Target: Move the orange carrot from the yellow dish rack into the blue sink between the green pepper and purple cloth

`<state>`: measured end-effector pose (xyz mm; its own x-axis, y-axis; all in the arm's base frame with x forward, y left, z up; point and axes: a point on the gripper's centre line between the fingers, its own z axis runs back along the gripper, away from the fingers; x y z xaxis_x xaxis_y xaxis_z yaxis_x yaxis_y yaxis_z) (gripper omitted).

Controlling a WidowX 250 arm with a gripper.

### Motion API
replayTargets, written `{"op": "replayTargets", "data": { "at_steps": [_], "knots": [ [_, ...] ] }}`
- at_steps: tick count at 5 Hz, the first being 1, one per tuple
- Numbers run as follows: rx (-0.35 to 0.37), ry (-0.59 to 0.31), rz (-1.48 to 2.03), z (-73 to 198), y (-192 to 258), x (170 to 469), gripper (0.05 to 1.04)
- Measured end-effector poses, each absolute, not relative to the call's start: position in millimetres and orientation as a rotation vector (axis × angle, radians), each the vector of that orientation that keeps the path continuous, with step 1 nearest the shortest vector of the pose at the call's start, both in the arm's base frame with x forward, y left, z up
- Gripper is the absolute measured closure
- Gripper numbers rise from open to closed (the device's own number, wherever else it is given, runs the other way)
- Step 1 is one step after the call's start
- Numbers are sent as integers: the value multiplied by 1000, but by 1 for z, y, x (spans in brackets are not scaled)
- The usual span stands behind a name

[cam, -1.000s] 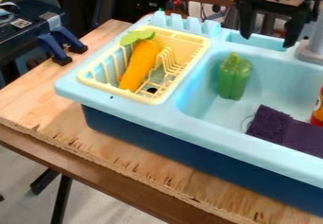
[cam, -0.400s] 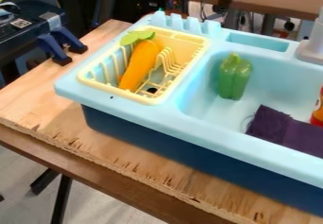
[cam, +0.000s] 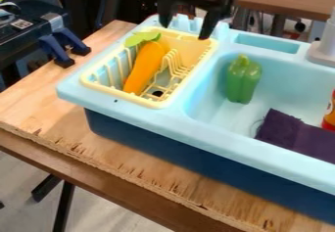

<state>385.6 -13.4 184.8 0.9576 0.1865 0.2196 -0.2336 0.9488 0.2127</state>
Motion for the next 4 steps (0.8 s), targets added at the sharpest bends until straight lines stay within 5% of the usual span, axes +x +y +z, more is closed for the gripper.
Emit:
{"op": "replayTargets", "data": {
  "at_steps": [2,4],
  "knots": [
    [219,-92,328,153,10,368,72],
    [225,-102,297,144,16,369,72]
  ]
}}
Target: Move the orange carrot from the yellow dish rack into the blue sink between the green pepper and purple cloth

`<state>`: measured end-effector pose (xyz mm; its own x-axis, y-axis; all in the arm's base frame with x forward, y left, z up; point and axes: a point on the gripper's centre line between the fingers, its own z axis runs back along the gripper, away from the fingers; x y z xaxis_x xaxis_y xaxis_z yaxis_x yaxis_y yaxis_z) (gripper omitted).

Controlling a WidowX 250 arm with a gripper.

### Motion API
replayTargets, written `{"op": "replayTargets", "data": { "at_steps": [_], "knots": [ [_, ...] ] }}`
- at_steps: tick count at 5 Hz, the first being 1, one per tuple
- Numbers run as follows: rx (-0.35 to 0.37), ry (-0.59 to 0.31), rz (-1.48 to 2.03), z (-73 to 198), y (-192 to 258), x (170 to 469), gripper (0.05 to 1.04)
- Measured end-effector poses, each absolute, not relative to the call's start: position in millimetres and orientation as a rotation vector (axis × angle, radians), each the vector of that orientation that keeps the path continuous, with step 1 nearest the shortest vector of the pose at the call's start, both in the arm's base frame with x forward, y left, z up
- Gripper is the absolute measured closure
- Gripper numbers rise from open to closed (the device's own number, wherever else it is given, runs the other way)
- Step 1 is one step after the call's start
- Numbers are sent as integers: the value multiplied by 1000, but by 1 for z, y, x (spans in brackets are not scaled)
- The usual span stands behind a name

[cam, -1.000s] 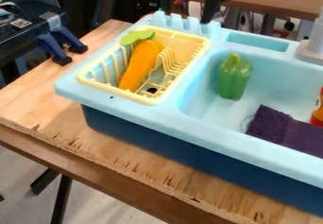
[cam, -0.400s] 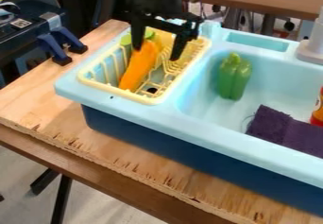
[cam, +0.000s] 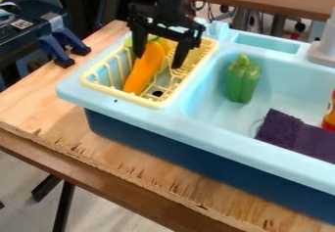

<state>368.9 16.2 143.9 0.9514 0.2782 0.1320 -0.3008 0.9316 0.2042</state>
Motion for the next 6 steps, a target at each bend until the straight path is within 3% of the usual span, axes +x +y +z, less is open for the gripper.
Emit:
{"op": "replayTargets", "data": {
  "at_steps": [1,2,6],
  "knots": [
    [192,-127,232,130,18,382,72],
    [198,-97,238,125,22,382,73],
    [239,24,356,116,41,358,73]
  ]
}}
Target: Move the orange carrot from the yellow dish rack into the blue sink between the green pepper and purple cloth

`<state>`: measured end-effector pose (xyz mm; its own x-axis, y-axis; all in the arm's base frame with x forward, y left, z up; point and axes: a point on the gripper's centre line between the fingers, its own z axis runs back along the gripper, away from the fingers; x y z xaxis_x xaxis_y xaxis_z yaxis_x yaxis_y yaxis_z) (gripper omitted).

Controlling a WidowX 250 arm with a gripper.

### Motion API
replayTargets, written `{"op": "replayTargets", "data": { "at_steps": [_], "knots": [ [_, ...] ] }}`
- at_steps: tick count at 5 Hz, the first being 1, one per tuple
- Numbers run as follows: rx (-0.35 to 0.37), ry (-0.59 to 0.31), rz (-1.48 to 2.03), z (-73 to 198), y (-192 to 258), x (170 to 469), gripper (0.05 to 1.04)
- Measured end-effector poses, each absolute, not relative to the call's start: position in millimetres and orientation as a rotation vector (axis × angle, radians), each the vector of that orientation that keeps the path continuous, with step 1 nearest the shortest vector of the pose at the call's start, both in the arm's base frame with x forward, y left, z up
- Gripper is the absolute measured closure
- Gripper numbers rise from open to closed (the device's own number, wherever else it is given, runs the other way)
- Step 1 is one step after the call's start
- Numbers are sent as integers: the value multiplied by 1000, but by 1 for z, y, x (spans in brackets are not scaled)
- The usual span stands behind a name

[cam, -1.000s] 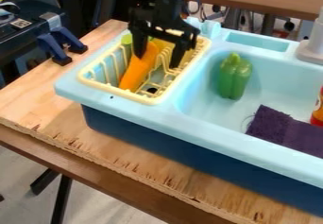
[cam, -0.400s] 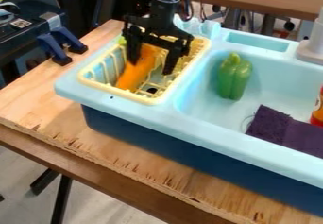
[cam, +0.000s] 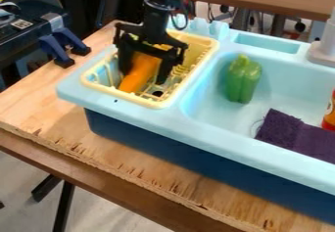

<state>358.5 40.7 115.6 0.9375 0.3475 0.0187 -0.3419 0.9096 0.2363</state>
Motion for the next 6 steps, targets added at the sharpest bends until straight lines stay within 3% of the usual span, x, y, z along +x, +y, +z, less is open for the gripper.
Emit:
{"op": "replayTargets", "data": {
  "at_steps": [1,3,4,5,6],
  "knots": [
    [242,26,357,112,42,356,127],
    [234,-18,322,109,41,360,625],
    [220,-81,300,119,37,366,714],
    [166,-159,275,147,17,366,735],
    [69,-237,238,179,-13,360,735]
  ]
}}
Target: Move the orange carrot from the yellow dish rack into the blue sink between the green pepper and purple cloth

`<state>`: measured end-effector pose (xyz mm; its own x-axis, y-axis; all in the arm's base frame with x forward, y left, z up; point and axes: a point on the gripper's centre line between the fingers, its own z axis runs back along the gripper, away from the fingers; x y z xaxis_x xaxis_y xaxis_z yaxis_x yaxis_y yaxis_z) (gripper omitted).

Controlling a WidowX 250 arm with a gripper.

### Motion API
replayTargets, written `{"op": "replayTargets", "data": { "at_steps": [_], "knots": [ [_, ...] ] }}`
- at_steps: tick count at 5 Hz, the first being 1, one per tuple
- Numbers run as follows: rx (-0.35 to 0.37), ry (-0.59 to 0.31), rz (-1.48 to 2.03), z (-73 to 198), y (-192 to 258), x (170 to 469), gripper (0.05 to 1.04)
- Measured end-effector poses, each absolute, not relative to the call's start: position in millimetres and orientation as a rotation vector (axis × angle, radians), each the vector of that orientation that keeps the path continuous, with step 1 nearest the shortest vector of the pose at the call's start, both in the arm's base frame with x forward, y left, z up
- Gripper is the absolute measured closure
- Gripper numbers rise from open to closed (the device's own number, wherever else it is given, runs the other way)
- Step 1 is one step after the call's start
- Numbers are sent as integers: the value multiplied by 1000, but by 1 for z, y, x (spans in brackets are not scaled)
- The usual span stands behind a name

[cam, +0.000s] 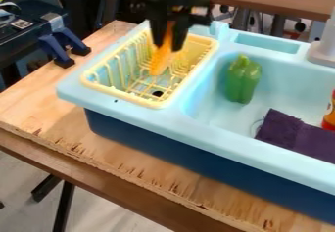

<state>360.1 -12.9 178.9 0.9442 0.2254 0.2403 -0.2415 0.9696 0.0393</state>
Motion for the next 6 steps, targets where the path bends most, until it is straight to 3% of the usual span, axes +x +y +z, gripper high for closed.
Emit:
{"op": "replayTargets", "data": {
  "at_steps": [1,3,5,6],
  "knots": [
    [21,-268,193,197,-30,355,735],
    [-151,-235,58,218,-94,347,735],
    [-175,-164,-174,196,-156,337,735],
    [-128,-98,-201,171,-163,337,735]
  ]
}}
